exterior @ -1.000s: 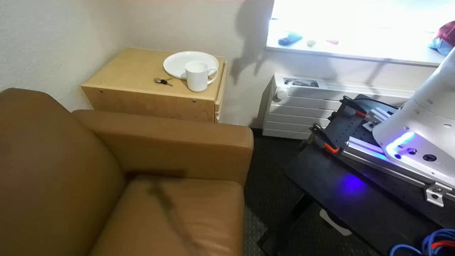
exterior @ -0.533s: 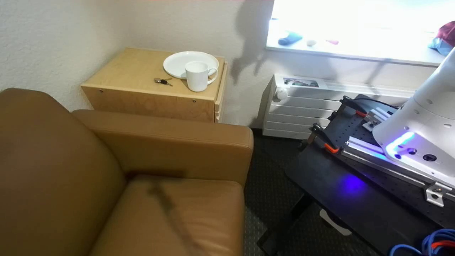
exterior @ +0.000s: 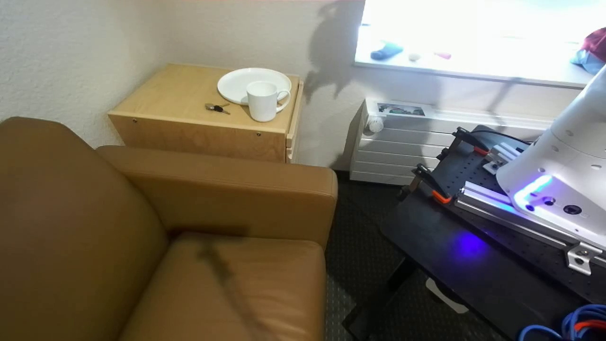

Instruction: Remove the lemon from the window sill and place the lemon on the white plate

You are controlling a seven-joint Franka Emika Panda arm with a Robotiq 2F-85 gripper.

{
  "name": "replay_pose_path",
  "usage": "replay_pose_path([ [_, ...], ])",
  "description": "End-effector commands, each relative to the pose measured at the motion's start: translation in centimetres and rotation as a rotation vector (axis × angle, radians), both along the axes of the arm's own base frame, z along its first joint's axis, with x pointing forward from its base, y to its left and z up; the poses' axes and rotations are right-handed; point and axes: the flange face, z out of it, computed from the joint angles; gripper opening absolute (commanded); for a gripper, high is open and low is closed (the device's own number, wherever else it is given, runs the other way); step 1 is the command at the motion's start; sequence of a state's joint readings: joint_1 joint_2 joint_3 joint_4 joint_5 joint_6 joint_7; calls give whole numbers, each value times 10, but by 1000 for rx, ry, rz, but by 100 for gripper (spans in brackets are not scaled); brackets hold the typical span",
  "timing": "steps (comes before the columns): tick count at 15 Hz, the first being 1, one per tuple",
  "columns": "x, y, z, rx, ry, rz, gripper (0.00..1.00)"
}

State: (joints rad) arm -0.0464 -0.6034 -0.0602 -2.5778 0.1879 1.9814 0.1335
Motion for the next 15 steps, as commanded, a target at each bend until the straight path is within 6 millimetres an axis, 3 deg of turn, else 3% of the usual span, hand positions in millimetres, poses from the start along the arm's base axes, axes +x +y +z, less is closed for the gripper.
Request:
replay_pose_path([
  [1, 14, -77, -37, 5, -21, -204, 100],
  [3, 17, -103, -36, 57, -2, -320, 100],
  [4, 14, -97, -25, 119, 15, -349, 100],
  [5, 11, -98, -39, 62, -2, -285, 100],
  [9, 13, -99, -27, 99, -2, -337, 100],
  [10, 21, -110, -36, 94, 17, -386, 100],
  [15, 38, -229, -64, 70, -25, -716, 100],
])
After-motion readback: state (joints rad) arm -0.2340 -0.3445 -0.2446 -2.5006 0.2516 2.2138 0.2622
